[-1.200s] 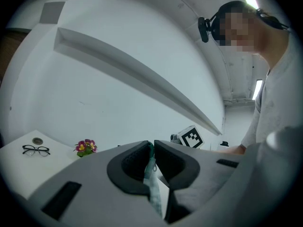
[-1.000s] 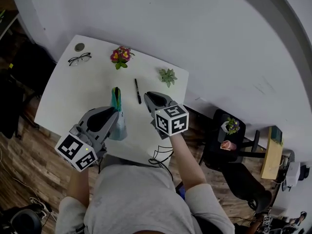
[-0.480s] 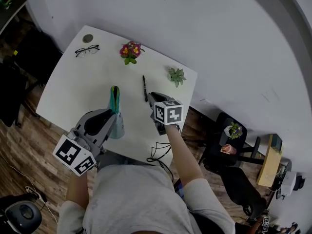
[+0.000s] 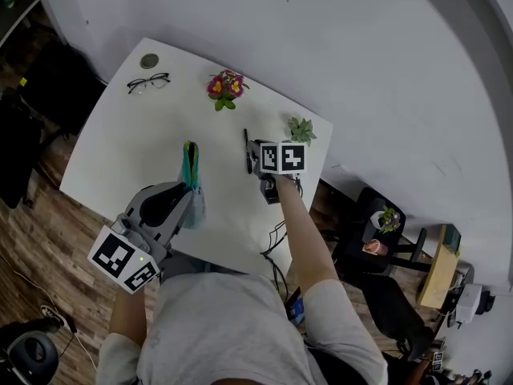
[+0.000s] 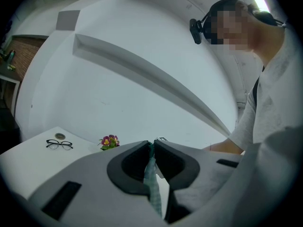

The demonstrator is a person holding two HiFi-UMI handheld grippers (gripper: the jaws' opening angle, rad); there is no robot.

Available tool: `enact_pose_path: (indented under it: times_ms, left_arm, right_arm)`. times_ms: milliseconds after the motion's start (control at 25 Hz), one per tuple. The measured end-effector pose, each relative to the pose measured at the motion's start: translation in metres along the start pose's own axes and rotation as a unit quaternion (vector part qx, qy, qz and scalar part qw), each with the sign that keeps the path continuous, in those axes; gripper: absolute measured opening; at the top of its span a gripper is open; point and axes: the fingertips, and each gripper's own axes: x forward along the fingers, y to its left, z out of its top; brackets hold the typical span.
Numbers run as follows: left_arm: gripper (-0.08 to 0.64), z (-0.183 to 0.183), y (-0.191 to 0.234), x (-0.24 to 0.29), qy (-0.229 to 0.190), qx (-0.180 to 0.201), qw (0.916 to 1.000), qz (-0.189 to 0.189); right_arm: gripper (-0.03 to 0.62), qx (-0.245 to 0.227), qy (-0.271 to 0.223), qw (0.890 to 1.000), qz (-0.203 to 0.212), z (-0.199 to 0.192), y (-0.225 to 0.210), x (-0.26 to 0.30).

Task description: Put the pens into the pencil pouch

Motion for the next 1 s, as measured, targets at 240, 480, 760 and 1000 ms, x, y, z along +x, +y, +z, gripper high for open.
enact_pose_path:
  times_ms: [240,480,760,1000]
  left_arm:
    - [0.055,0.003,0.022,0.004,0.006,-0.003,1.0,-0.007]
    - [0.055,0.002,0.043,0.005,0.012,-0.009,0.9998,-0.012]
    - [0.055,-0.002,0.059,0.003,0.015,-0.022,0.9996,-0.013]
    - [0.055,-0.002,0.062,0.002,0.016,-0.022,0.9995,-0.014]
  right_arm:
    - [0.089,-0.005,0.039,0.999,-0.029,0.015,-0.012,0.03]
    - [0.094,-0.023,0.089,0.994,-0.063,0.017,-0.022,0.06]
    - [0.098,-0.035,0.121,0.987,-0.099,0.008,-0.032,0.075]
    - [0.054,-0.056,0.111,0.985,-0.121,0.008,-0.03,0.074]
